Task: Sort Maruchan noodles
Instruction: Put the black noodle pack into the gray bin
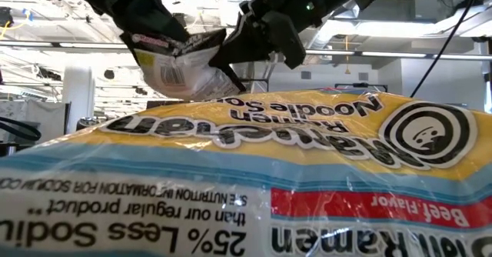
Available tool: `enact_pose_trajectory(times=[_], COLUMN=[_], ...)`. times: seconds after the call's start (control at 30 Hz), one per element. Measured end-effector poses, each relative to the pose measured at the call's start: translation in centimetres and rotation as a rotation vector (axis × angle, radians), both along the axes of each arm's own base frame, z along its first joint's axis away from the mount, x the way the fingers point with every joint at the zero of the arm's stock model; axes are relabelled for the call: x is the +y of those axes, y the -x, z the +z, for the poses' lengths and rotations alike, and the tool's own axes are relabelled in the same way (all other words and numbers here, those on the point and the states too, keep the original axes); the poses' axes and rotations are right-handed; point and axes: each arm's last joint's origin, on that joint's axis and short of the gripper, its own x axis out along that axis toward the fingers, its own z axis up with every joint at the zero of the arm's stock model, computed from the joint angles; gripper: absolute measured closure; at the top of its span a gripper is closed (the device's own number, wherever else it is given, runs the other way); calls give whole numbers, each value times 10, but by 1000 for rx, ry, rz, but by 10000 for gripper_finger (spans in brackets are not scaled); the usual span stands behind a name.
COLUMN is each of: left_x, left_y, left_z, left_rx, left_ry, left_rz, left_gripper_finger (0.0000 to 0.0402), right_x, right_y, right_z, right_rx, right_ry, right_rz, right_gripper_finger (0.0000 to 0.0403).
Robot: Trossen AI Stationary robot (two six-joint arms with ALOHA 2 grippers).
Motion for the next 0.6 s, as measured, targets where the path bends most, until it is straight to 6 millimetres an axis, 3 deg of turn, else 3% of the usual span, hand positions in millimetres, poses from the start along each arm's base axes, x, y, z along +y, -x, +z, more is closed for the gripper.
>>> enact_pose_trajectory(times=[0.6], left_x=[11], left_y=[27], left_z=[36], left_rx=[-174], left_ry=[42], left_rz=[49], left_gripper_finger=[394], right_x=[2], right_y=[1], right_z=[15], right_rx=[166], right_ry=[66], right_rz=[-29], right_gripper_finger=[399])
